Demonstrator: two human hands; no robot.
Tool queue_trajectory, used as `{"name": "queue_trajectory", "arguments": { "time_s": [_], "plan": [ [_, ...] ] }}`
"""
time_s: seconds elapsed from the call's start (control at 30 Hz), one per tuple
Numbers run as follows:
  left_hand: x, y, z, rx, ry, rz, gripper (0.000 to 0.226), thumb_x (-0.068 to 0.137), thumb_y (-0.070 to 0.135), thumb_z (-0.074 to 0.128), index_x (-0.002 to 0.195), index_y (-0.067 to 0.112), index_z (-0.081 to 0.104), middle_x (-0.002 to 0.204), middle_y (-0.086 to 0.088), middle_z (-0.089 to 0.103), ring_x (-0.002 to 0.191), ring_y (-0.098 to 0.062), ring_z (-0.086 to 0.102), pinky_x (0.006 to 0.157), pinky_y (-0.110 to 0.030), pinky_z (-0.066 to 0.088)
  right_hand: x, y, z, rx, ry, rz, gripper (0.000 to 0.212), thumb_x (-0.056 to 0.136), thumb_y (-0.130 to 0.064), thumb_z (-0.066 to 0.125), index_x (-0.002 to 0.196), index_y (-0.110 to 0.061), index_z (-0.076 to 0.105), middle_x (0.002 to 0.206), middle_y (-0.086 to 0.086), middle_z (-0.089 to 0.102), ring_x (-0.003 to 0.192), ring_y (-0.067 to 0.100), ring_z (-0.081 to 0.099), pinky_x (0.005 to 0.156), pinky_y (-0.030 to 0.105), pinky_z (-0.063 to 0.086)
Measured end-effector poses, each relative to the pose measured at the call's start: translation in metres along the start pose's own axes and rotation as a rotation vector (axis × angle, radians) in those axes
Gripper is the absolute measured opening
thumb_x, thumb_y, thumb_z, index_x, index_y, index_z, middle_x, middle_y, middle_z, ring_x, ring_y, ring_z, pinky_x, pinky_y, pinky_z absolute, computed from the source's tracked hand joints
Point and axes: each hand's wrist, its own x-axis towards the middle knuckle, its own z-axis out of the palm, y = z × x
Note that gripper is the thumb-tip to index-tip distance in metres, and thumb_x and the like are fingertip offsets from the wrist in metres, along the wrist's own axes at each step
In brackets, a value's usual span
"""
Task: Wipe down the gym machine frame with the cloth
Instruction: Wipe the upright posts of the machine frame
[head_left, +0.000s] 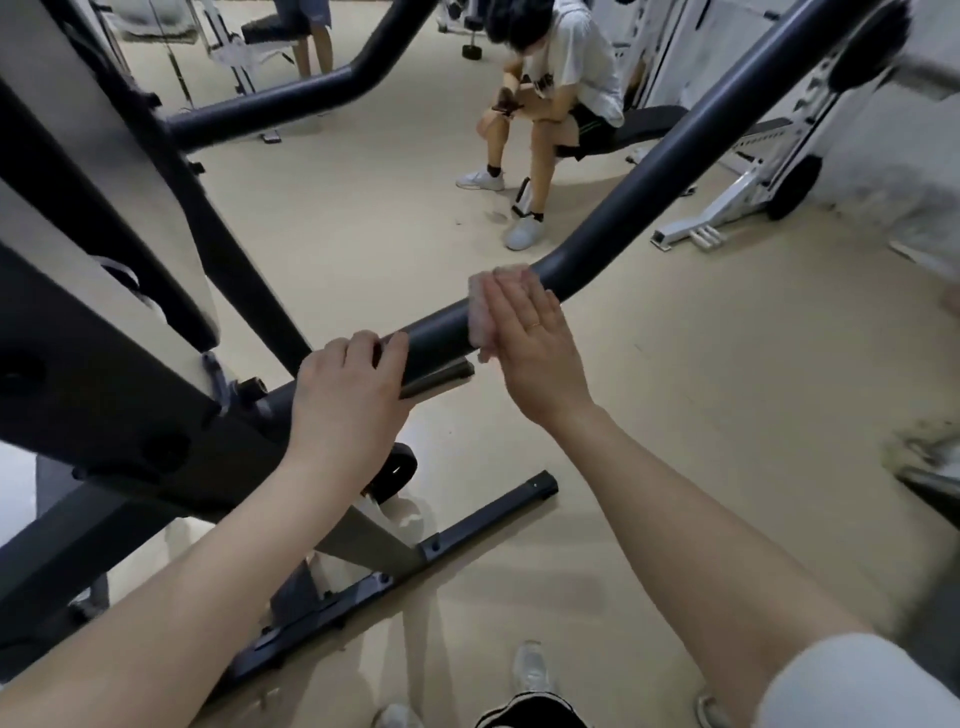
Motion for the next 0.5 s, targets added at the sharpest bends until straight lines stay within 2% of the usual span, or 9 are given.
{"name": "queue_trajectory", "arguments": {
  "time_s": [0.1, 0.17, 0.23, 0.3, 0.43, 0.5],
  "plan": [
    [0.006, 0.001, 0.005, -0.035, 0.006, 0.076, 0.061, 0.082, 0.018, 0.069, 0.136, 0.003, 0.046, 0.129, -0.022, 0.052, 0.112, -0.041, 0.051, 0.091, -0.049, 0.039, 0.003, 0.005, -0.004, -0.004, 0.051, 0.166, 0.066, 0.091, -0.001, 0.055, 0.148, -0.003, 0.023, 0.157, 0.014, 0.019, 0.146, 0.028, 0.004, 0.119, 0.037, 0.006],
    [0.011, 0.005, 0.005, -0.062, -0.013, 0.108, 0.060, 0.084, 0.014, 0.066, 0.138, 0.003, 0.043, 0.136, -0.020, 0.048, 0.118, -0.038, 0.048, 0.096, -0.047, 0.036, 0.002, -0.009, 0.002, 0.034, 0.064, 0.149, 0.061, 0.090, 0.001, 0.054, 0.145, 0.002, 0.028, 0.154, 0.019, 0.024, 0.144, 0.030, 0.007, 0.119, 0.043, 0.012],
    [0.016, 0.008, 0.002, -0.097, 0.005, 0.129, 0.055, 0.085, 0.011, 0.063, 0.137, 0.002, 0.045, 0.136, -0.018, 0.049, 0.119, -0.037, 0.048, 0.097, -0.046, 0.035, -0.003, -0.016, 0.004, 0.059, 0.029, 0.067, 0.057, 0.090, 0.002, 0.055, 0.142, 0.004, 0.033, 0.150, 0.021, 0.031, 0.142, 0.034, 0.014, 0.117, 0.047, 0.020],
    [0.021, 0.009, 0.000, -0.120, 0.024, 0.142, 0.051, 0.088, 0.011, 0.061, 0.135, 0.002, 0.047, 0.135, -0.017, 0.050, 0.120, -0.035, 0.048, 0.099, -0.044, 0.034, -0.003, -0.004, -0.002, 0.040, 0.010, 0.009, 0.057, 0.089, 0.002, 0.056, 0.142, 0.003, 0.035, 0.150, 0.020, 0.033, 0.142, 0.035, 0.018, 0.117, 0.044, 0.020],
    [0.028, 0.015, 0.000, -0.212, 0.050, 0.181, 0.046, 0.088, 0.011, 0.061, 0.131, -0.001, 0.051, 0.132, -0.018, 0.053, 0.119, -0.037, 0.050, 0.100, -0.047, 0.037, 0.006, 0.033, -0.015, -0.009, 0.066, 0.219, 0.061, 0.095, -0.002, 0.051, 0.148, -0.005, 0.022, 0.158, 0.011, 0.017, 0.146, 0.026, 0.004, 0.119, 0.035, 0.006],
    [0.035, 0.022, -0.001, -0.286, 0.059, 0.208, 0.044, 0.086, 0.008, 0.064, 0.126, -0.005, 0.054, 0.127, -0.021, 0.056, 0.113, -0.039, 0.054, 0.096, -0.050, 0.041, 0.008, 0.030, -0.011, 0.010, 0.096, 0.276, 0.064, 0.094, -0.001, 0.051, 0.149, -0.004, 0.018, 0.158, 0.009, 0.011, 0.145, 0.023, -0.003, 0.119, 0.034, 0.004]
  ]
}}
